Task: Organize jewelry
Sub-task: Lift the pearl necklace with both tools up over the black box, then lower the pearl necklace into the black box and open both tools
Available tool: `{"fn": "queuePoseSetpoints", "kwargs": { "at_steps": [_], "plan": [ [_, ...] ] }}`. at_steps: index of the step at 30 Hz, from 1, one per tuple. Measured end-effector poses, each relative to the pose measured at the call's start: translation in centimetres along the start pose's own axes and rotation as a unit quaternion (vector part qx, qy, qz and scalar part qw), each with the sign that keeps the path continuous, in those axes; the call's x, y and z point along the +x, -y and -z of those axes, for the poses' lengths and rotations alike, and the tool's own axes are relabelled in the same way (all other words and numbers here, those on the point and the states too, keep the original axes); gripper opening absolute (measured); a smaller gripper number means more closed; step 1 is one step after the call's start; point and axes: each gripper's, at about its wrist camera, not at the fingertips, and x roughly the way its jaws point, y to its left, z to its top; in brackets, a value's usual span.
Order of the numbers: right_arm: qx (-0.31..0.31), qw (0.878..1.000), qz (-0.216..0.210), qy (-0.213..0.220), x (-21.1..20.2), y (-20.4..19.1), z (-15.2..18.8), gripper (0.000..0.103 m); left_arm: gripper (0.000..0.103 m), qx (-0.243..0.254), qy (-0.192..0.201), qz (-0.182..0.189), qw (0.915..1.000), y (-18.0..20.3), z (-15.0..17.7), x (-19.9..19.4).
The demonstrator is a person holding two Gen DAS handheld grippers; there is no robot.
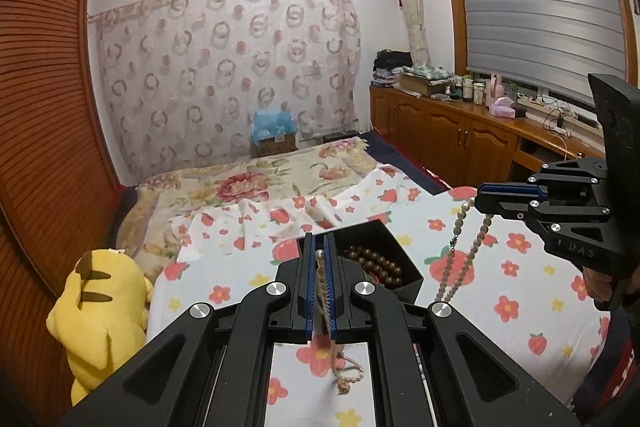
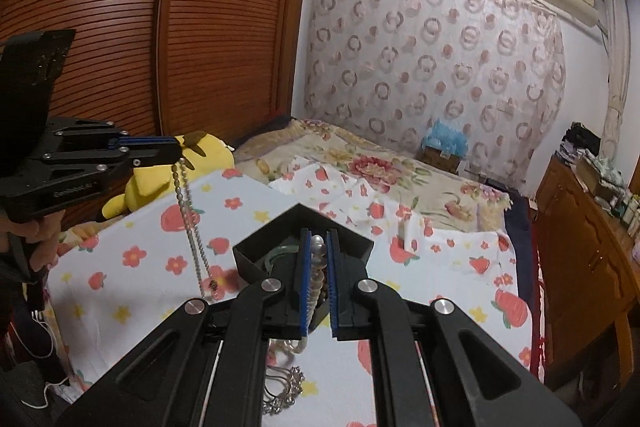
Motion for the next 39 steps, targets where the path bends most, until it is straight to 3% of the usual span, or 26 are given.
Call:
{"fn": "queuePoseSetpoints", "kwargs": {
  "at_steps": [14, 24, 33, 39],
  "plan": [
    [-0.017, 0.999, 0.021, 0.035, -1.7, 0.3, -4.6, 0.008, 0.004, 0.008, 0.022, 0.002, 0.9997, 0.3, -3.6, -0.2],
    [-0.006, 0.998, 0.034, 0.044, -1.6, 1.8, -5.7, 0.008, 0.004, -0.014, 0.038, 0.01, 0.9991, -0.5, -7.5, 0.5],
    [-0.002, 0.998, 0.039, 0.049, -1.3, 2.8, -6.2, 0.008, 0.004, -0.022, 0.034, 0.002, 0.9992, -1.3, -9.6, 3.7],
    [-0.001, 0.997, 0.043, 0.061, -1.4, 3.3, -7.1, 0.008, 0.004, -0.035, 0.018, 0.014, 0.9991, -1.3, -9.0, 6.9]
  ]
}}
